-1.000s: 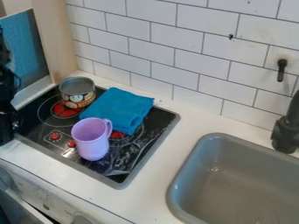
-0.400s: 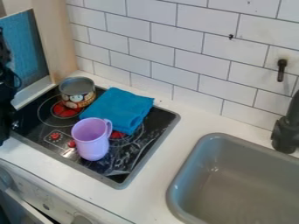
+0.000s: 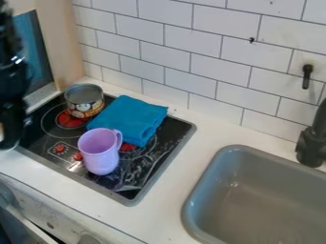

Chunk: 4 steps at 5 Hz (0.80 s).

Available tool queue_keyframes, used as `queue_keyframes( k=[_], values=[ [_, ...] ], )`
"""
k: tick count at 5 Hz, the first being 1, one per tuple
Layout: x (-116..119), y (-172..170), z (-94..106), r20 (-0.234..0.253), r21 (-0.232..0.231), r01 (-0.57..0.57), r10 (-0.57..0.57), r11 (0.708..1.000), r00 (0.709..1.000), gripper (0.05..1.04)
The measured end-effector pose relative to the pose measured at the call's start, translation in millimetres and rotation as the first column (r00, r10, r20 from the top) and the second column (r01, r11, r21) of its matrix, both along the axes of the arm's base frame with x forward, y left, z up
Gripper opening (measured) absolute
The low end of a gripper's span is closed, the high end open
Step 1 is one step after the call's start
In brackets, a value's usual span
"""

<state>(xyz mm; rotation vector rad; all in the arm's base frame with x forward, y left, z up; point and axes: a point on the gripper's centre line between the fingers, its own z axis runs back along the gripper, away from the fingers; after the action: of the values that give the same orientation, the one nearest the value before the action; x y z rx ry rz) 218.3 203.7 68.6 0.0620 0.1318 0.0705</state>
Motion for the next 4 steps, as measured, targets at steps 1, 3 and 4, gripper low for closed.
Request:
queue_keyframes(
  k=[1, 3, 4],
  values=[
    [43.0, -19.4, 26.0, 0.083, -0.009, 0.133, -0.132, 0.991, 0.988, 0.594],
    [117.0, -77.3, 55.6, 0.160, 0.017, 0.371, -0.369, 0.928, 0.915, 0.594],
    [139.2, -111.2, 55.8, 0.190, -0.028, 0.470, -0.457, 0.882, 0.869, 0.594]
  ],
)
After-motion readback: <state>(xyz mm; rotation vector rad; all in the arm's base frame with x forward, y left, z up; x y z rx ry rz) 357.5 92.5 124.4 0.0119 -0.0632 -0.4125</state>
